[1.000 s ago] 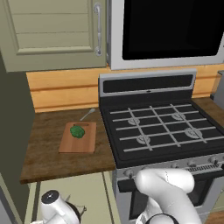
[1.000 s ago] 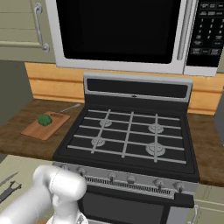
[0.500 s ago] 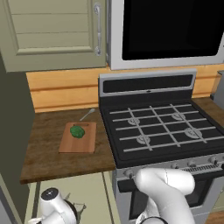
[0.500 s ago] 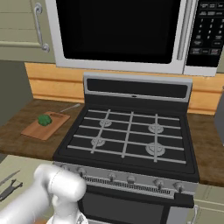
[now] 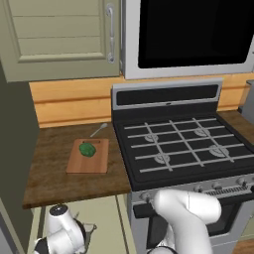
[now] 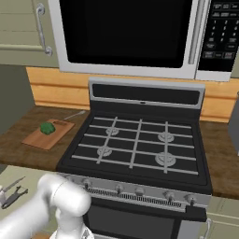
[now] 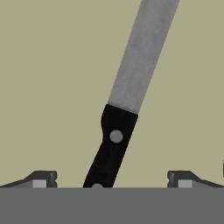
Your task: Place the appropriate cutting tool for cutting the broccoli skin on the cutting board.
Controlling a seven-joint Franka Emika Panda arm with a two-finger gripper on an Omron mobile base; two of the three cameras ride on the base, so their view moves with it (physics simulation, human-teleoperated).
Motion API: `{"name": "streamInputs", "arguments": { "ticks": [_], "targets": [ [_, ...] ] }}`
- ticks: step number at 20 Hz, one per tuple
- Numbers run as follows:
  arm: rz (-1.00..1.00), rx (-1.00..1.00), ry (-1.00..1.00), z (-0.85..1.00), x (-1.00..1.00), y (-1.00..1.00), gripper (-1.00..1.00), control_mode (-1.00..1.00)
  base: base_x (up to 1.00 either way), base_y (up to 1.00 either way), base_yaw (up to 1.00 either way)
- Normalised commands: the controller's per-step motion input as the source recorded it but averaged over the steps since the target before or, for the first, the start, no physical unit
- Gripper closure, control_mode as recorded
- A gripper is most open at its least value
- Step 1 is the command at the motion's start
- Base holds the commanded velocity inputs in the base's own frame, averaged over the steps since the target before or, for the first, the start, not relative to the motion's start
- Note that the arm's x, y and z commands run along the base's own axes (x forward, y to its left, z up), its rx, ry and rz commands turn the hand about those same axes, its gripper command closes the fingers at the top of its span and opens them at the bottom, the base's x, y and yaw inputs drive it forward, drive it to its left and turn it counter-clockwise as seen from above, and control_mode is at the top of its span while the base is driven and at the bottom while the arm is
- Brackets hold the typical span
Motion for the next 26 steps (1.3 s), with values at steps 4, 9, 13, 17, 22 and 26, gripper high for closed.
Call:
{"name": "streamInputs", "arguments": {
  "ticks": [4,9,13,17,22,26],
  "targets": [
    [0.0,-0.18,0.16,-0.98,-0.01,0.38,-1.0,-1.0,0.0,0.0,0.0],
    [0.0,-0.22,0.09,-1.0,-0.26,0.37,1.0,-1.0,0.0,0.0,0.0],
    [0.0,-0.25,0.08,-1.0,-0.68,0.42,1.0,-1.0,0.0,0.0,0.0],
    [0.0,-0.25,0.01,-1.0,-0.84,0.33,1.0,-1.0,0.0,0.0,0.0],
    [0.0,-0.23,0.0,-1.0,-0.98,0.17,1.0,-1.0,0.0,0.0,0.0],
    [0.0,-0.16,0.0,-1.0,-1.0,0.04,1.0,-1.0,0.0,0.0,0.0]
  ]
}}
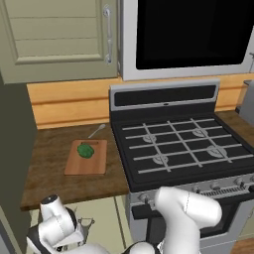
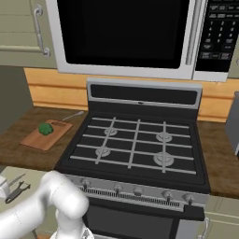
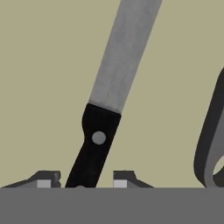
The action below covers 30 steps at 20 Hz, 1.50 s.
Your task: Place the appropriate cutting tool for cutting the broccoli skin on the cutting board.
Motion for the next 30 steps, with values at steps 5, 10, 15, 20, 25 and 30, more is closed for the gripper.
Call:
{"name": "streamInputs", "arguments": {
  "ticks": [5,10,15,20,25,30],
  "targets": [
    [-0.05,-0.04,0.0,-0.72,-0.82,0.0,1.0,-1.0,0.0,0.0,0.0],
    [-0.11,0.0,-0.06,-0.04,-0.64,-0.05,1.0,-1.0,0.0,0.0,0.0],
    [-0.14,0.0,-0.11,0.0,-0.75,0.0,1.0,-1.0,0.0,0.0,0.0],
    [-0.13,0.0,-0.11,0.22,-0.06,-0.01,1.0,-1.0,0.0,0.0,0.0],
    [-0.1,0.0,-0.09,0.63,0.0,-0.07,1.0,-1.0,0.0,0.0,0.0],
    [-0.1,0.0,-0.02,0.76,-0.04,-0.15,1.0,-1.0,0.0,0.0,0.0]
  ]
}}
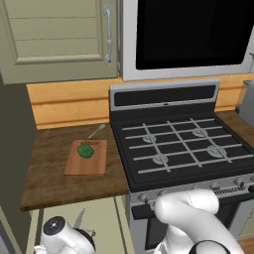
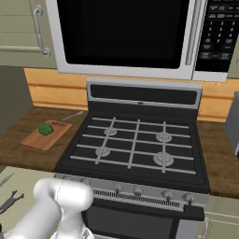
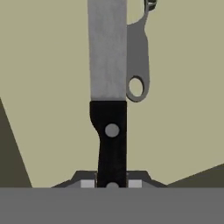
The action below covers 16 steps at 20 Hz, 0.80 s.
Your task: Place the appropriate cutting tool for cutting the broccoli skin on the cutting board.
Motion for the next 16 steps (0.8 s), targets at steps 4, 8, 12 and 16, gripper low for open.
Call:
{"name": "streamInputs", "arguments": {
  "ticks": [4,8,12,16],
  "targets": [
    [-0.09,0.0,0.0,0.57,0.01,-0.41,1.0,-1.0,0.0,0.0,0.0],
    [-0.05,0.04,0.0,0.61,-0.23,-0.34,1.0,-1.0,0.0,0.0,0.0],
    [-0.06,0.12,0.01,0.95,-0.39,0.0,1.0,-1.0,0.0,0.0,0.0],
    [-0.09,0.14,0.0,0.96,-0.68,-0.01,1.0,-1.0,0.0,0.0,0.0]
  ]
}}
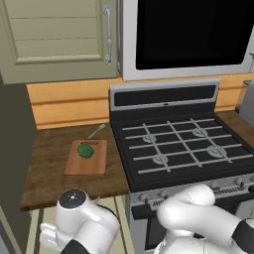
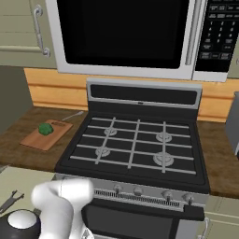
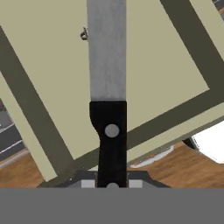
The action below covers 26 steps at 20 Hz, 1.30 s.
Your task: Place the appropriate cutting tool for cutting the broccoli skin on the cutting board.
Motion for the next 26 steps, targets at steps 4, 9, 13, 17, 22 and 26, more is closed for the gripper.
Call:
{"name": "streamInputs", "arguments": {
  "ticks": [4,9,13,17,22,26],
  "targets": [
    [-0.06,0.08,0.0,0.8,-0.62,-0.57,1.0,-1.0,0.0,0.0,0.0],
    [-0.05,0.03,0.0,0.85,-0.18,-0.66,1.0,-1.0,0.0,0.0,0.0],
    [-0.09,0.02,0.0,0.85,0.18,-0.78,1.0,-1.0,0.0,0.0,0.0],
    [-0.12,0.02,0.0,0.68,0.62,-0.78,1.0,-1.0,0.0,0.0,0.0],
    [-0.06,0.01,0.11,0.24,1.0,-0.78,1.0,-1.0,0.0,0.0,0.0],
    [0.07,0.02,0.11,0.11,0.98,-0.6,1.0,-1.0,0.0,0.0,0.0]
  ]
}}
